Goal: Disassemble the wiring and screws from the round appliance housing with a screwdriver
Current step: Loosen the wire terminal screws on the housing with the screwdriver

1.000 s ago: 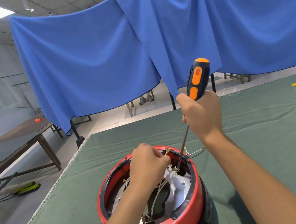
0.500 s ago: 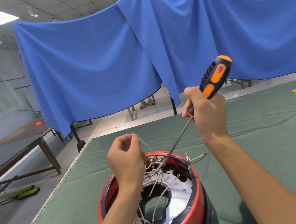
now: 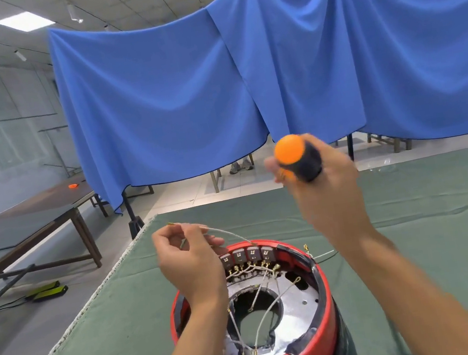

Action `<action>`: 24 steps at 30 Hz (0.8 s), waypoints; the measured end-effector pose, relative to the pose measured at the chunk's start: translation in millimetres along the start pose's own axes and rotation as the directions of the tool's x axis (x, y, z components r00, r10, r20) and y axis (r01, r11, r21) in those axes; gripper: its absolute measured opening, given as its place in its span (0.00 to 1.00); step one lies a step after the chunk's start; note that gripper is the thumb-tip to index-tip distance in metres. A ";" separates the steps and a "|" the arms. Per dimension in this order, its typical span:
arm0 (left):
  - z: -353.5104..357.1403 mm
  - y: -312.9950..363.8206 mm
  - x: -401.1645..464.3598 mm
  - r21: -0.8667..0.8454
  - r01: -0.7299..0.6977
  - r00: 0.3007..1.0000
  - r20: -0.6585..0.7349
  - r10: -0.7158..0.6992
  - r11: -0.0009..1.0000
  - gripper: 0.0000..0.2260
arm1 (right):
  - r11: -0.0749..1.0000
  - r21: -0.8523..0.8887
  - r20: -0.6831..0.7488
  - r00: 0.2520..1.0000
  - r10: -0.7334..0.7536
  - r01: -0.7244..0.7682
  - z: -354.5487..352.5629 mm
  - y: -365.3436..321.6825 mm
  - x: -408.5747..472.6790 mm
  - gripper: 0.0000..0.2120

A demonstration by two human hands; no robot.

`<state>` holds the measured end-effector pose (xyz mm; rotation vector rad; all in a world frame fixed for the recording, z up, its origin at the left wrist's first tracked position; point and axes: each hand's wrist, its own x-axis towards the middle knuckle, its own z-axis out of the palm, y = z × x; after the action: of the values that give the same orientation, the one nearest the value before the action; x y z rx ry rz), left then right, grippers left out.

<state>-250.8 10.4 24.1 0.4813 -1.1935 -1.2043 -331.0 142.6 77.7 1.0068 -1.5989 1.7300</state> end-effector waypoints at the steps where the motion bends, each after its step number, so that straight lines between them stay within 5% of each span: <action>1: 0.7 -0.2 -2.1 0.000 0.014 0.999 0.036 -0.014 1.000 0.08 | 0.998 -0.063 0.086 0.996 -0.018 0.023 2.6 3.8 -4.0 0.09; 7: 3.8 2.3 -16.8 -0.010 0.100 0.949 0.303 -0.092 0.995 0.04 | 0.944 -0.321 0.445 0.892 0.073 0.083 13.3 22.8 -24.0 0.03; 15: 2.4 5.3 -13.6 -0.048 0.250 0.915 0.337 -0.220 0.967 0.01 | 0.916 -0.400 0.552 0.805 0.218 0.025 14.3 19.6 -24.8 0.20; 24: 4.0 4.1 -14.8 -0.027 0.293 0.864 0.435 -0.253 0.956 0.04 | 0.894 -0.445 0.596 0.729 0.337 -0.049 7.6 18.5 -17.0 0.21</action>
<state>-251.0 26.2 22.4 0.3299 -1.4669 -1.6647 -335.7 134.2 53.3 1.3583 -2.4737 1.1002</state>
